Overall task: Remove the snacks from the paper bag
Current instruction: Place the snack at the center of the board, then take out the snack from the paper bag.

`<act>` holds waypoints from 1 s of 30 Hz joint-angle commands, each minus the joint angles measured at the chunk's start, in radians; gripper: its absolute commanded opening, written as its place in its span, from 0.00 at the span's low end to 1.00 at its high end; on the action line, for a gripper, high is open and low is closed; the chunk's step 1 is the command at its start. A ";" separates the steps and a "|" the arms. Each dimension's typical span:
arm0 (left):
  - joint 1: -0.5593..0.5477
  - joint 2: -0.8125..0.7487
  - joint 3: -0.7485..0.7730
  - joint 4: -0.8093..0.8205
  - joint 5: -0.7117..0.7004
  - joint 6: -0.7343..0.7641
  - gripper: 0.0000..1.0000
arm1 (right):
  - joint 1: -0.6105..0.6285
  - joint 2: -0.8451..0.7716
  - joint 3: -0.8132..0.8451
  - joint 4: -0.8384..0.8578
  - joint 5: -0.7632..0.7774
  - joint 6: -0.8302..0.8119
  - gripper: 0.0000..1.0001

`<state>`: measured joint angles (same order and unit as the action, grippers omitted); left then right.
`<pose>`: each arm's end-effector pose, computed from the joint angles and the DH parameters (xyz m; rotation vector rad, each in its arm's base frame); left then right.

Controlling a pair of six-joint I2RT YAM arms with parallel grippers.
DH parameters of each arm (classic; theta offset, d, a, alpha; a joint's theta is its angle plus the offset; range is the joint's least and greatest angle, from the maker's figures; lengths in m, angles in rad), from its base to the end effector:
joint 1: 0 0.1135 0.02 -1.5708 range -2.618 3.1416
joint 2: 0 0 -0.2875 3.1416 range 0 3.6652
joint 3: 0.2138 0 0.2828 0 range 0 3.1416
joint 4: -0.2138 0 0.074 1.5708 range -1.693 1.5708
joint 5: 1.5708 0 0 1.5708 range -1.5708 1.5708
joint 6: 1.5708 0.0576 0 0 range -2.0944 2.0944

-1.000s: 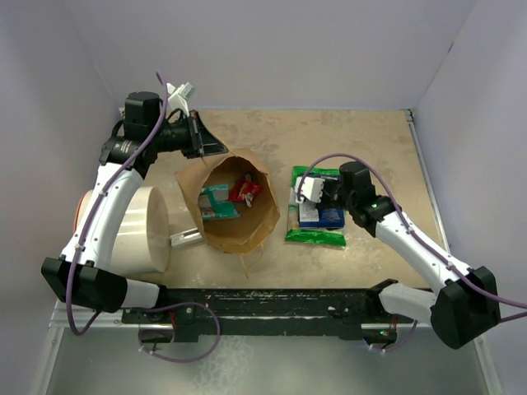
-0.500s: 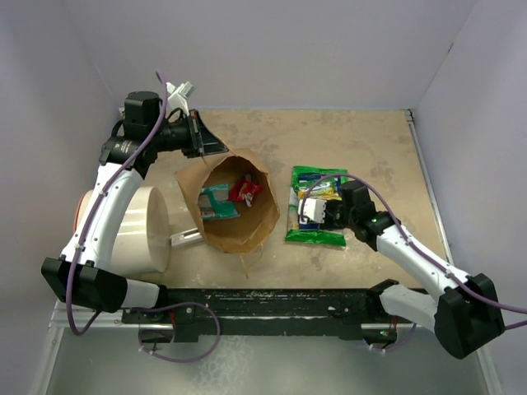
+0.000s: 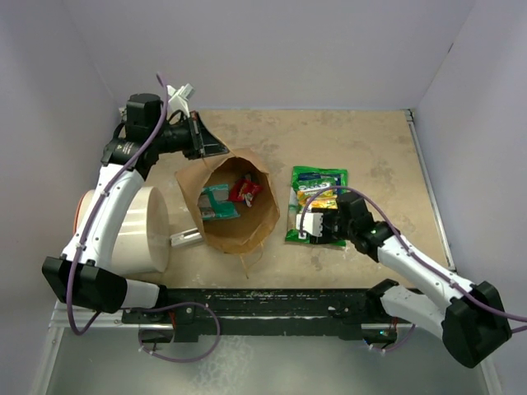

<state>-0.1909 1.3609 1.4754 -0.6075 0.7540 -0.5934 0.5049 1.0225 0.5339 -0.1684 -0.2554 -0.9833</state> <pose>0.3165 -0.1013 0.4310 0.0673 2.1542 -1.2466 0.2074 0.1313 0.2029 -1.5913 1.5236 0.0182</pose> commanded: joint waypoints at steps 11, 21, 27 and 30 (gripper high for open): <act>0.007 -0.057 -0.022 0.046 0.001 -0.055 0.00 | 0.150 -0.091 0.325 -0.292 -0.340 0.104 0.62; 0.007 -0.053 -0.027 0.040 0.016 -0.040 0.00 | 0.466 0.103 0.453 0.166 -0.207 0.322 0.61; 0.007 -0.059 -0.027 0.032 0.038 -0.030 0.00 | 0.529 0.348 0.567 0.259 -0.110 0.279 0.59; 0.007 -0.066 -0.029 0.031 0.042 -0.029 0.00 | 0.534 0.444 0.582 0.317 -0.085 0.281 0.59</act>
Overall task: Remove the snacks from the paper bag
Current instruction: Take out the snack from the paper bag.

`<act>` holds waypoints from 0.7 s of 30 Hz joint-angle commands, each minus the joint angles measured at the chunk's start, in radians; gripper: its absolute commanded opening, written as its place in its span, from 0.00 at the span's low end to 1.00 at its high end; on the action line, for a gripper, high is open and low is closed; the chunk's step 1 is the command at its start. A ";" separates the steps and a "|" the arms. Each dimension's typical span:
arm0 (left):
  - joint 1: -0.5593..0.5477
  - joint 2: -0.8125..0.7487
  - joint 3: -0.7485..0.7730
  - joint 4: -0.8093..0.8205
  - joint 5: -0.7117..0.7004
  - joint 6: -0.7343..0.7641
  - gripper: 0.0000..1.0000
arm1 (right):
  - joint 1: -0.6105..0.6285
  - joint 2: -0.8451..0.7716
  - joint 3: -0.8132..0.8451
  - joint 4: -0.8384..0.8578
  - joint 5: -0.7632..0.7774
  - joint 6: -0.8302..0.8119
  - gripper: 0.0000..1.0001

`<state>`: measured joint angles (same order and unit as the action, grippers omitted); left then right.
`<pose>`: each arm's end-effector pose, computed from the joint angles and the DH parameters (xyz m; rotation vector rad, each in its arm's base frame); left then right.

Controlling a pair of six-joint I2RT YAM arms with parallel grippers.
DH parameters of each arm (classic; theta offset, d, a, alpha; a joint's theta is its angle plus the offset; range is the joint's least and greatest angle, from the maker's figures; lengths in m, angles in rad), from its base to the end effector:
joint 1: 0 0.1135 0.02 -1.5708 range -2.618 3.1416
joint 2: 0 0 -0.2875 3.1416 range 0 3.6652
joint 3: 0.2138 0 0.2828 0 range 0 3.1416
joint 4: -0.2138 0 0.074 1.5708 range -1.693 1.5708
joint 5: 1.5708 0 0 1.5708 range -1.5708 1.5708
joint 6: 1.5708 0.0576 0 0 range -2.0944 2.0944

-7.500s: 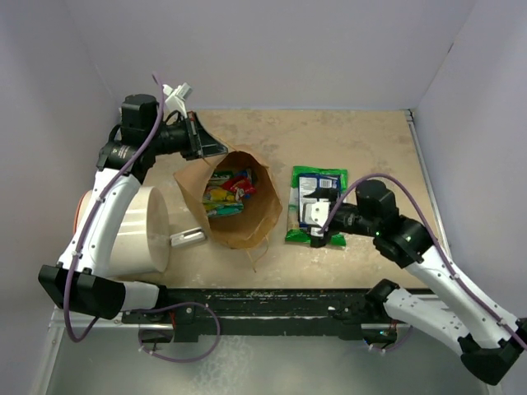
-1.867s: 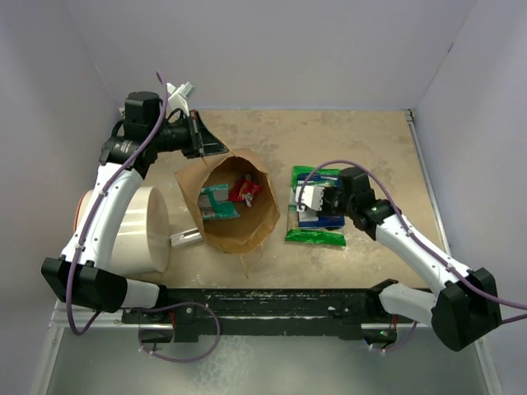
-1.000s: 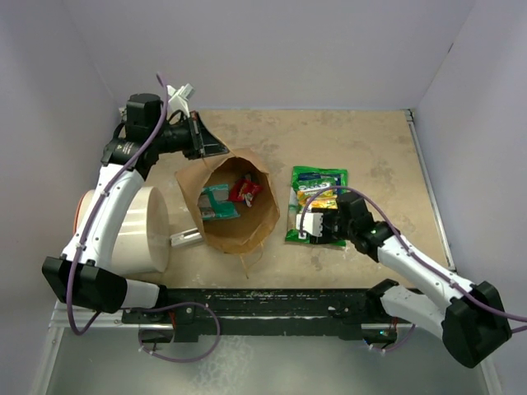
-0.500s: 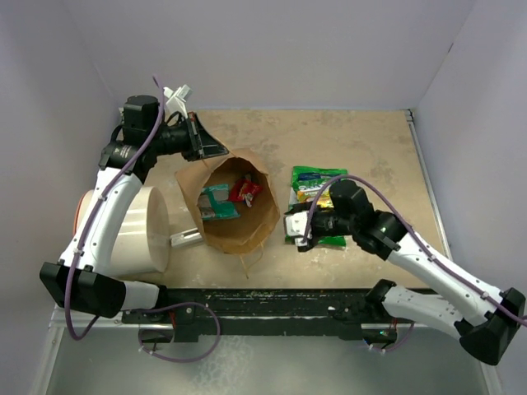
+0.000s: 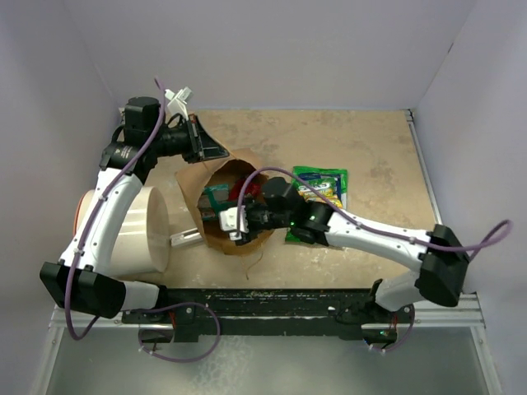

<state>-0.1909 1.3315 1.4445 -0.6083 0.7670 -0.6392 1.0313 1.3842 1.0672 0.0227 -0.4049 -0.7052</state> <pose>0.3079 -0.1002 0.4287 0.0260 2.1689 -1.2858 0.1703 0.3286 0.3301 -1.6047 0.9870 0.6015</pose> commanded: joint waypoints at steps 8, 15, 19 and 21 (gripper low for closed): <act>0.006 -0.045 -0.002 0.036 0.056 0.042 0.00 | 0.007 0.265 0.025 0.287 0.192 0.113 0.58; -0.011 -0.022 0.015 0.039 0.069 0.027 0.00 | 0.001 0.391 0.041 0.388 0.246 0.180 0.59; -0.021 -0.010 0.029 0.038 0.069 0.026 0.00 | -0.009 0.442 0.056 0.406 0.253 0.177 0.60; -0.024 -0.007 0.026 0.046 0.074 0.019 0.00 | -0.015 0.466 0.065 0.416 0.279 0.176 0.61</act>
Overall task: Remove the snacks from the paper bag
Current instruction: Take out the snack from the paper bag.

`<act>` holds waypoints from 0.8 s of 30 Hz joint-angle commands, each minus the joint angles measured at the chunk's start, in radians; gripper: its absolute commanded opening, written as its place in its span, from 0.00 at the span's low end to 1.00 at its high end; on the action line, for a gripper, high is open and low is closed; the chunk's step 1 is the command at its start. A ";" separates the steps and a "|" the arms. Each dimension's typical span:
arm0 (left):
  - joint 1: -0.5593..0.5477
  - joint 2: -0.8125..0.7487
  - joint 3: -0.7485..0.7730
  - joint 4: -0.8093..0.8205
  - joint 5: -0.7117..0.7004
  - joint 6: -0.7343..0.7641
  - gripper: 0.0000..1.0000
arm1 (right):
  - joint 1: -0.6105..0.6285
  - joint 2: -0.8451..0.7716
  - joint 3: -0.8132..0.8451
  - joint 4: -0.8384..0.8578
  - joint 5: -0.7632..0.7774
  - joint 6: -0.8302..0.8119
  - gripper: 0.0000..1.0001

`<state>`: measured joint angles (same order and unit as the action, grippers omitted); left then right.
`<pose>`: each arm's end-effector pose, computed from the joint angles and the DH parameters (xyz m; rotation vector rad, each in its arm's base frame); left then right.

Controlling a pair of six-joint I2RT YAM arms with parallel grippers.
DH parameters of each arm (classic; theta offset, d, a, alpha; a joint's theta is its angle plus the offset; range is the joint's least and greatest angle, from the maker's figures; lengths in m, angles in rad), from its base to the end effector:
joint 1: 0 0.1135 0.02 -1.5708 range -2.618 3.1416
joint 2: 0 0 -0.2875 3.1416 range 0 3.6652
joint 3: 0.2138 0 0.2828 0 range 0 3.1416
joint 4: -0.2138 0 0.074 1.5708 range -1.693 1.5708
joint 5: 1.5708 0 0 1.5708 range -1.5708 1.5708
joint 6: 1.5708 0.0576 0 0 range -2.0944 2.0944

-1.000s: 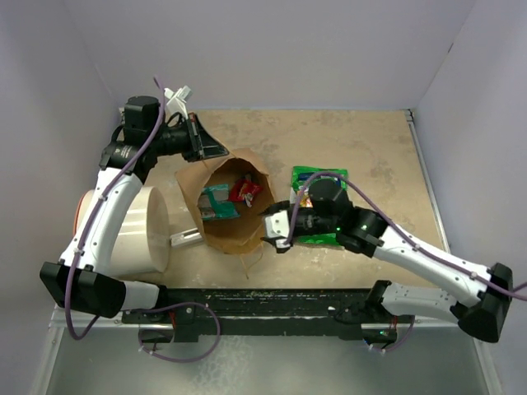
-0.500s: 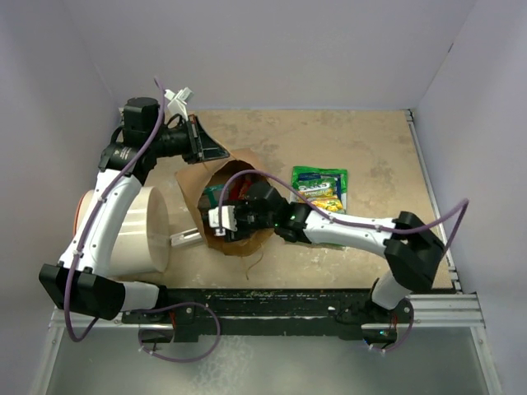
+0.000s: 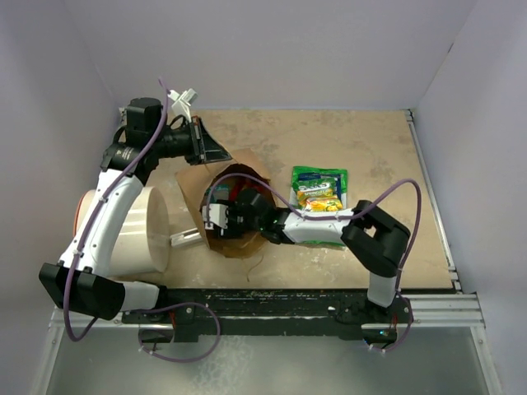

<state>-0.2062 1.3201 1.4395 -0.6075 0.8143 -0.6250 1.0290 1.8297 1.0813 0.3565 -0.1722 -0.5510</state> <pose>0.3009 -0.1057 0.4313 0.0958 2.1604 -1.3340 0.2276 0.3973 0.1974 -1.4903 1.3155 0.4806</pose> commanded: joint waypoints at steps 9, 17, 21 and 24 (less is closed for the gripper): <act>-0.013 -0.002 0.015 0.052 0.031 0.001 0.00 | -0.040 0.128 0.144 0.084 0.069 -0.005 0.59; -0.013 -0.011 0.014 0.031 0.017 0.014 0.00 | -0.058 0.108 0.176 0.010 0.018 -0.040 0.19; -0.013 -0.013 0.012 0.030 0.005 0.021 0.00 | -0.058 0.039 0.134 -0.030 -0.014 -0.068 0.01; -0.013 -0.012 0.012 0.034 0.002 0.019 0.00 | -0.058 -0.023 0.099 -0.064 -0.042 -0.083 0.00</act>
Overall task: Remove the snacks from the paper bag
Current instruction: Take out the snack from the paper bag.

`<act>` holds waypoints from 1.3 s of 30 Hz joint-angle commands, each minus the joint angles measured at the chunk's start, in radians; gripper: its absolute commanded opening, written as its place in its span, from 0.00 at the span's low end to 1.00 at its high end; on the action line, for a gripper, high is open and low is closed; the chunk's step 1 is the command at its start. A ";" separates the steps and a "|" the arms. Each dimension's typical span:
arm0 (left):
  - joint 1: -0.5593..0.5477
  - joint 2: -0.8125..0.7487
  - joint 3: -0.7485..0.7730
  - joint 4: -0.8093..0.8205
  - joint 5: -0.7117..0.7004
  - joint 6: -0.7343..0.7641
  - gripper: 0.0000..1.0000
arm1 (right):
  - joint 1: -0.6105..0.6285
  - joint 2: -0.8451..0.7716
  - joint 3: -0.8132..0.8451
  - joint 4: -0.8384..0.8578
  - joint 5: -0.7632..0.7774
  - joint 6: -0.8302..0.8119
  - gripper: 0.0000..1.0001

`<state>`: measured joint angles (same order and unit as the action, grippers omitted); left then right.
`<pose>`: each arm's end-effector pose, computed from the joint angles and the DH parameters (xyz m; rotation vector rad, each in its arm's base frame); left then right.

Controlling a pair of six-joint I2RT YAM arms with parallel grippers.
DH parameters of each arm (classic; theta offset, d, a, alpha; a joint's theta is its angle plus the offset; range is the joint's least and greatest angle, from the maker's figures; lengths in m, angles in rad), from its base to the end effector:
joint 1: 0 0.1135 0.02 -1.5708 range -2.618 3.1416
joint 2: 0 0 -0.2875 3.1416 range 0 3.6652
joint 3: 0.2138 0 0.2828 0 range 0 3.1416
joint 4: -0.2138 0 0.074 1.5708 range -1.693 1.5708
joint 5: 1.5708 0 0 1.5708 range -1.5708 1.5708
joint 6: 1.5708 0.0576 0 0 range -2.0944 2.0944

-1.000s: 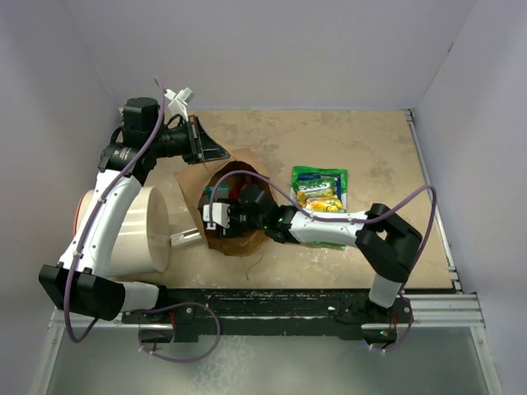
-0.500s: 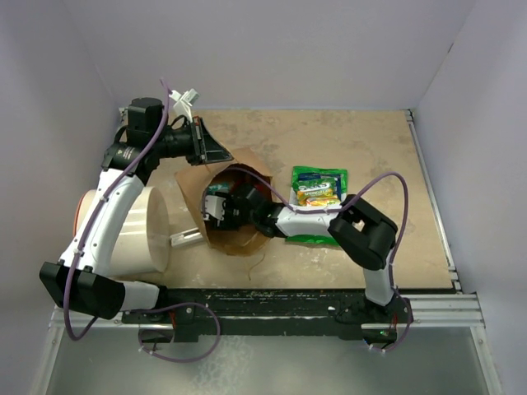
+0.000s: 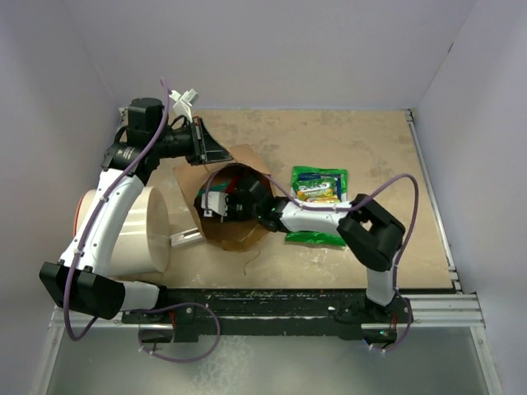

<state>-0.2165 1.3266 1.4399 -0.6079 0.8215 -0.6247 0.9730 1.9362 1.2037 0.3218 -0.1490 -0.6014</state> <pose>0.3015 -0.1095 0.4296 0.1090 2.1685 -1.3475 0.2678 0.4085 0.1895 -1.4821 1.3390 0.3878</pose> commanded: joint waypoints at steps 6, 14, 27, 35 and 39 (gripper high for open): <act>-0.001 -0.015 0.010 0.038 -0.022 0.022 0.00 | -0.001 -0.255 -0.050 -0.144 -0.137 -0.087 0.00; -0.001 -0.007 0.021 0.044 -0.037 0.022 0.00 | 0.000 -0.443 -0.179 -0.196 -0.135 0.005 0.00; -0.001 -0.005 0.051 0.000 -0.073 0.021 0.00 | 0.000 -0.861 -0.094 -0.504 -0.126 -0.013 0.00; -0.001 0.001 0.043 -0.014 -0.090 0.046 0.00 | -0.002 -1.056 0.012 -0.720 0.067 -0.064 0.00; -0.001 0.003 0.043 -0.013 -0.103 0.051 0.00 | -0.006 -1.123 -0.006 -0.725 0.228 -0.093 0.00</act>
<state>-0.2165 1.3277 1.4494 -0.6380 0.7383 -0.6064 0.9714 0.8551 1.1820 -0.3786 -0.1139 -0.6495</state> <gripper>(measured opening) 0.003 0.008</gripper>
